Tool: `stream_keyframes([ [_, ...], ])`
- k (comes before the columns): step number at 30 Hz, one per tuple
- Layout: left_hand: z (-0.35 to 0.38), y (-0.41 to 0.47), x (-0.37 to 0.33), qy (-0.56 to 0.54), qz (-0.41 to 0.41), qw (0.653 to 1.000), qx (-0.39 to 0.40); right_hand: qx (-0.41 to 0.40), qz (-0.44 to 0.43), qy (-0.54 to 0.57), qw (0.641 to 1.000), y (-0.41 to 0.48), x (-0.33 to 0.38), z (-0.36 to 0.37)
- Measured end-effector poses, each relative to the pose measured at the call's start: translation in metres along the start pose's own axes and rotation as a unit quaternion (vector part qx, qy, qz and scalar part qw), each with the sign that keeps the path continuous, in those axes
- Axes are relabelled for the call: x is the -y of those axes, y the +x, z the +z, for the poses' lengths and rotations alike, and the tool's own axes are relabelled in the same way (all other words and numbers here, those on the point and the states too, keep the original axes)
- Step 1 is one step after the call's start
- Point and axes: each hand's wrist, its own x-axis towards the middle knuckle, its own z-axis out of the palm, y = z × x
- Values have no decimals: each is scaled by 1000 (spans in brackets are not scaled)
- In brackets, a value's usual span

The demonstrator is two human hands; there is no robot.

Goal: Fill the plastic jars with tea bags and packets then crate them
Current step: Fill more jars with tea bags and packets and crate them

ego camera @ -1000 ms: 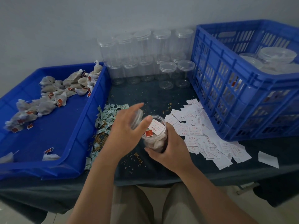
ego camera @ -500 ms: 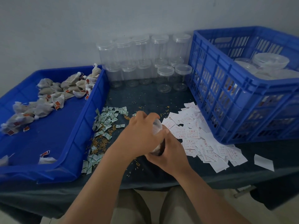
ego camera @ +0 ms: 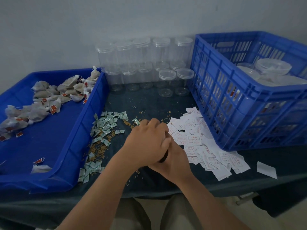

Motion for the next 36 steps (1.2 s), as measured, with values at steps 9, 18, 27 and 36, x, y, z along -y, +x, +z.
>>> stream_keyframes([
  [9,-19,2,17,-189,21,982,2,-10,18,37,999,-3,6,-2],
  [18,-32,-3,-1,-27,-49,996,74,9,25,36,999,-3,6,-2],
  [27,-34,-10,-12,25,-175,982,68,40,37,33,998,1,8,-3],
  [36,-44,1,5,-38,-55,992,105,9,29,41,999,-3,10,-5],
])
